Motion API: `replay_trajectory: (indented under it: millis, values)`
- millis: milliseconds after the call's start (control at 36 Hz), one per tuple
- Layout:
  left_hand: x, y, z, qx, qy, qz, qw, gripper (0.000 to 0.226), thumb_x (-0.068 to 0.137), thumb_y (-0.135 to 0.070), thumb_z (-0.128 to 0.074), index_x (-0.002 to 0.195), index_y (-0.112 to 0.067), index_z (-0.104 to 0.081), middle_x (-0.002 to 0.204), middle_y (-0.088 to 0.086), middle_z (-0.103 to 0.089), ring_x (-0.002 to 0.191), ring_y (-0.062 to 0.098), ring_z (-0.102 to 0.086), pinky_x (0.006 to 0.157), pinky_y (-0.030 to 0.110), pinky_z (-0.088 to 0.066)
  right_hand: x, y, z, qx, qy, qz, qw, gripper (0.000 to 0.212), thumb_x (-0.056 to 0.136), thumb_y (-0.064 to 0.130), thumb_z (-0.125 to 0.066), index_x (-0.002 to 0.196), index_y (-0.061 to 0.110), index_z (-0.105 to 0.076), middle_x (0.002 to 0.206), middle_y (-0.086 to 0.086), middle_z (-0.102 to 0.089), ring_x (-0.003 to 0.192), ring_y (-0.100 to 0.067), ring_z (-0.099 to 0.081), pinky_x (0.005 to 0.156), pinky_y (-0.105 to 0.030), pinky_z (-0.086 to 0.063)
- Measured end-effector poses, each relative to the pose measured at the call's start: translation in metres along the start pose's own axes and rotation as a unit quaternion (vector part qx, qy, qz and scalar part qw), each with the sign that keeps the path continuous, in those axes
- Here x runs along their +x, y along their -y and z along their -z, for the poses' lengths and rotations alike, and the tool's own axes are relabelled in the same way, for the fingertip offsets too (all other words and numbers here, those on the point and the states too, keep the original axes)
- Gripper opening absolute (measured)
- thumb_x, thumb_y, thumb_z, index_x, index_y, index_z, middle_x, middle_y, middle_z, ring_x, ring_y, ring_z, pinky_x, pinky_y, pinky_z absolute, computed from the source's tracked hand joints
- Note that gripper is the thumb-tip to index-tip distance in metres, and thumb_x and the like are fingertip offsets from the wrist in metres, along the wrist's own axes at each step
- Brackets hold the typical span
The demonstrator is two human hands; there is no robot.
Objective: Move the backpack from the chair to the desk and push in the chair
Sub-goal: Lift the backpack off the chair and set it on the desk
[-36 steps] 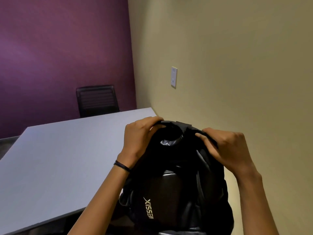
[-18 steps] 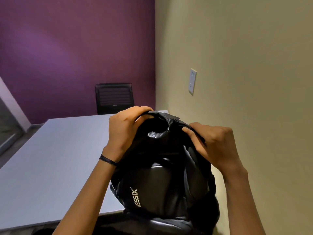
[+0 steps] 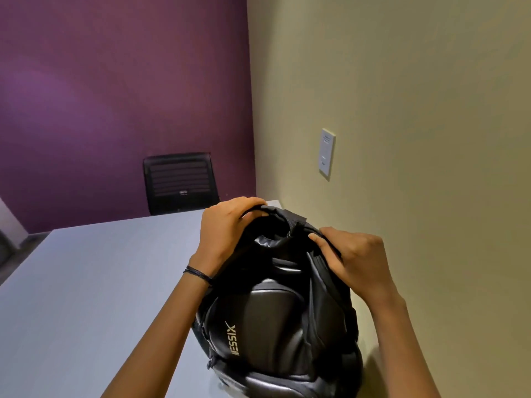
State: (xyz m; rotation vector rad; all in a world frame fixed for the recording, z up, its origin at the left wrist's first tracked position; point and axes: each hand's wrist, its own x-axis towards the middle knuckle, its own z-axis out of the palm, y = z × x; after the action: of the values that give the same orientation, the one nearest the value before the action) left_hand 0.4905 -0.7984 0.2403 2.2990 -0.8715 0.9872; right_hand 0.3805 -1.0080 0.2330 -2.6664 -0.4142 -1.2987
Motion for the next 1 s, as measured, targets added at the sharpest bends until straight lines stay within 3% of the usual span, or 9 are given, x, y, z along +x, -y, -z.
replay_trajectory:
  millis: [111,222,389,500,583,639,778,889,1000]
  values:
    - [-0.004,0.018,-0.033,-0.044,0.027,0.035,0.998,0.014,0.083,-0.024,-0.072,0.096,-0.027,-0.074,0.094,-0.009,-0.077,0.085,0.010,-0.071,0.074,0.005,-0.040,-0.009,-0.011,-0.028,0.007,0.004,-0.034,0.999,0.030,0.087,0.034,-0.051,0.079,0.015,-0.072,0.048,0.002,-0.061,0.036,-0.012,-0.048,0.051,-0.008,-0.019]
    - [-0.012,0.031,-0.055,-0.097,0.063,0.077,0.990,0.011,0.086,-0.034,-0.067,0.096,-0.032,-0.072,0.096,-0.015,-0.075,0.087,0.000,-0.065,0.074,-0.001,-0.035,-0.025,-0.019,-0.056,0.027,-0.013,-0.059,0.998,0.021,0.084,0.029,-0.063,0.085,0.011,-0.074,0.056,0.001,-0.068,0.040,-0.013,-0.055,0.044,-0.015,-0.038]
    - [-0.033,0.053,-0.073,-0.180,0.111,0.121,0.970,0.015,0.088,-0.041,-0.062,0.099,-0.034,-0.070,0.099,-0.017,-0.073,0.089,-0.002,-0.062,0.081,0.010,-0.046,-0.046,-0.015,-0.086,0.027,-0.042,-0.101,0.994,0.021,0.088,0.028,-0.060,0.092,0.011,-0.073,0.069,-0.001,-0.070,0.056,-0.014,-0.062,0.056,-0.019,-0.045]
    - [-0.053,0.062,-0.088,-0.175,0.090,0.161,0.967,0.032,0.086,-0.057,-0.047,0.110,-0.040,-0.059,0.105,-0.025,-0.064,0.093,-0.007,-0.054,0.082,0.008,-0.041,-0.047,-0.014,-0.098,0.081,-0.039,-0.157,0.983,0.016,0.087,0.023,-0.063,0.099,0.013,-0.069,0.093,-0.002,-0.065,0.081,-0.012,-0.060,0.074,-0.012,-0.044]
    - [-0.074,0.065,-0.101,-0.194,0.059,0.184,0.962,0.033,0.091,-0.055,-0.039,0.119,-0.043,-0.050,0.115,-0.027,-0.054,0.103,-0.010,-0.046,0.093,0.020,-0.041,-0.047,-0.015,-0.105,0.152,0.030,-0.195,0.968,0.031,0.081,0.015,-0.070,0.112,0.019,-0.063,0.120,0.000,-0.055,0.105,-0.013,-0.057,0.095,-0.008,-0.038]
    - [-0.090,0.066,-0.109,-0.202,0.049,0.202,0.957,0.035,0.093,-0.055,-0.035,0.126,-0.044,-0.044,0.123,-0.038,-0.043,0.114,-0.009,-0.041,0.102,0.025,-0.035,-0.047,-0.014,-0.110,0.184,0.055,-0.204,0.960,0.038,0.081,0.012,-0.069,0.116,0.021,-0.060,0.129,0.001,-0.053,0.116,-0.011,-0.052,0.103,-0.009,-0.033]
    - [-0.126,0.071,-0.120,-0.211,0.030,0.273,0.938,0.043,0.093,-0.055,-0.034,0.135,-0.055,-0.026,0.131,-0.048,-0.026,0.126,-0.011,-0.029,0.108,0.023,-0.026,-0.048,-0.017,-0.122,0.223,0.056,-0.229,0.946,0.043,0.083,0.005,-0.066,0.123,0.020,-0.058,0.122,0.000,-0.065,0.111,-0.013,-0.061,0.096,-0.026,-0.046]
    - [-0.141,0.070,-0.123,-0.278,0.018,0.368,0.887,0.043,0.094,-0.053,-0.037,0.131,-0.067,-0.018,0.128,-0.057,-0.020,0.127,-0.011,-0.028,0.109,0.024,-0.024,-0.049,-0.021,-0.129,0.228,0.033,-0.233,0.945,0.046,0.082,-0.001,-0.065,0.122,0.020,-0.059,0.116,0.009,-0.063,0.104,-0.012,-0.062,0.095,-0.013,-0.044]
    - [-0.148,0.073,-0.120,-0.324,0.016,0.394,0.860,0.035,0.092,-0.051,-0.039,0.118,-0.072,-0.029,0.119,-0.059,-0.034,0.116,-0.028,-0.036,0.101,0.012,-0.029,-0.051,-0.022,-0.133,0.223,0.020,-0.237,0.945,0.046,0.081,-0.005,-0.063,0.121,0.018,-0.060,0.115,0.009,-0.063,0.102,-0.012,-0.063,0.092,-0.014,-0.045]
